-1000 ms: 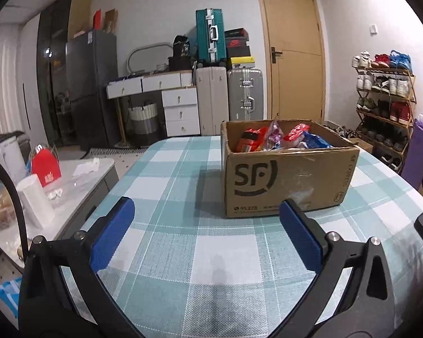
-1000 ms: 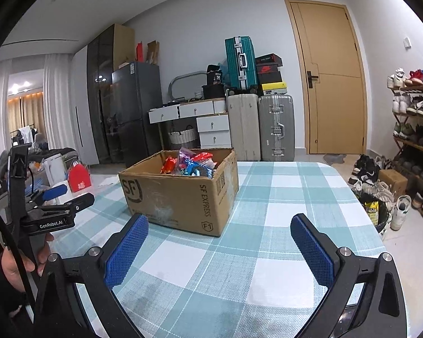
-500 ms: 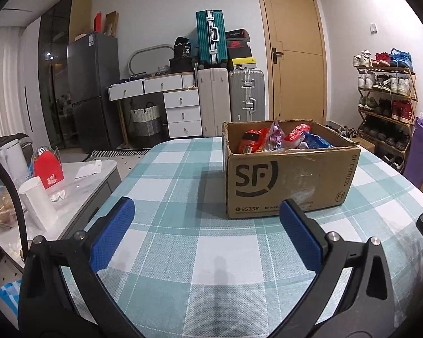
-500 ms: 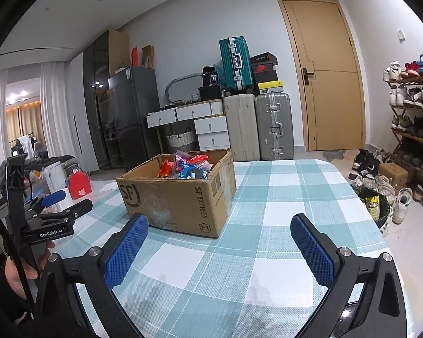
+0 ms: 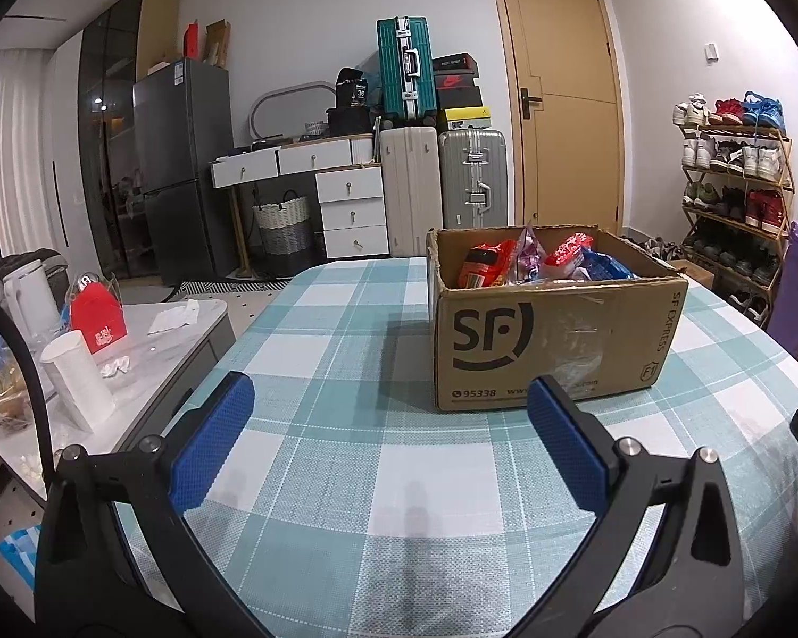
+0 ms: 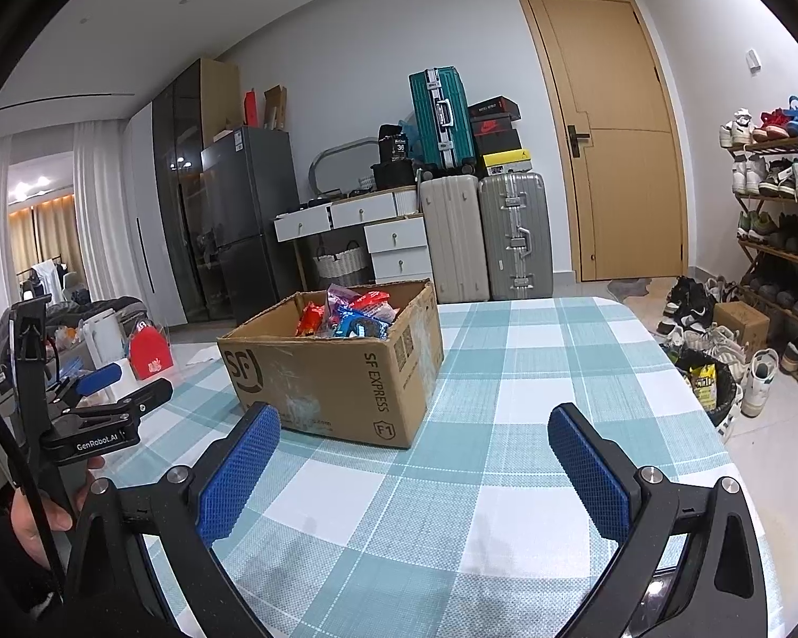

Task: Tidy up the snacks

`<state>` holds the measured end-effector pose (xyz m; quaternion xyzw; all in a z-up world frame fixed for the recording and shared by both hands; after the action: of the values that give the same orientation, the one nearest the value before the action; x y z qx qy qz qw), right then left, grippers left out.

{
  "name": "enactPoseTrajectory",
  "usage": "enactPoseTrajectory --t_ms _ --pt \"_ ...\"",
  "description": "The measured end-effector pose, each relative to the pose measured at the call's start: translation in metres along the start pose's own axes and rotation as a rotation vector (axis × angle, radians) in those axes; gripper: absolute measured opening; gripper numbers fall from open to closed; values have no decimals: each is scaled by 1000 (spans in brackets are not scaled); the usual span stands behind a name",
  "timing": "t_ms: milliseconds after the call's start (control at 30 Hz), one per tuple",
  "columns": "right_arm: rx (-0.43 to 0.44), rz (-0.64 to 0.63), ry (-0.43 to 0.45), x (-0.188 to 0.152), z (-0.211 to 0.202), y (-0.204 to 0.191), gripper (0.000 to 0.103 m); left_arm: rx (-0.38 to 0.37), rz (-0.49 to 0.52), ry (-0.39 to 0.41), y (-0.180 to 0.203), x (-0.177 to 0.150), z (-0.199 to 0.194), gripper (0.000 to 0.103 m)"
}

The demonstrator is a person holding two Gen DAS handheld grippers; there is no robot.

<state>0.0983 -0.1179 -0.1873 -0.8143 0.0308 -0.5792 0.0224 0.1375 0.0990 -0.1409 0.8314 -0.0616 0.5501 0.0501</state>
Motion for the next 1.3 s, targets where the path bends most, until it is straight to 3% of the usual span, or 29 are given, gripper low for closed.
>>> enactPoseTrajectory --t_ms 800,1300 --pt "7 9 0 -1 0 2 103 4 14 13 1 1 0 102" --pt "7 9 0 0 0 2 103 48 2 -12 -2 -1 7 102"
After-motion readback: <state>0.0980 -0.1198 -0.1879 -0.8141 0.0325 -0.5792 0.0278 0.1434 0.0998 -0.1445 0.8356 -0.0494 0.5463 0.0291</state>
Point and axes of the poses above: each gripper's, at about its wrist camera, not at the fingertips, and z roughly the way its jaws point, y to its right, x to its top, the point moved 4 cm from there along z, roughly the way its jaws point, and after that the axes turned 14 degrees about -x, right-handed, at the moved point
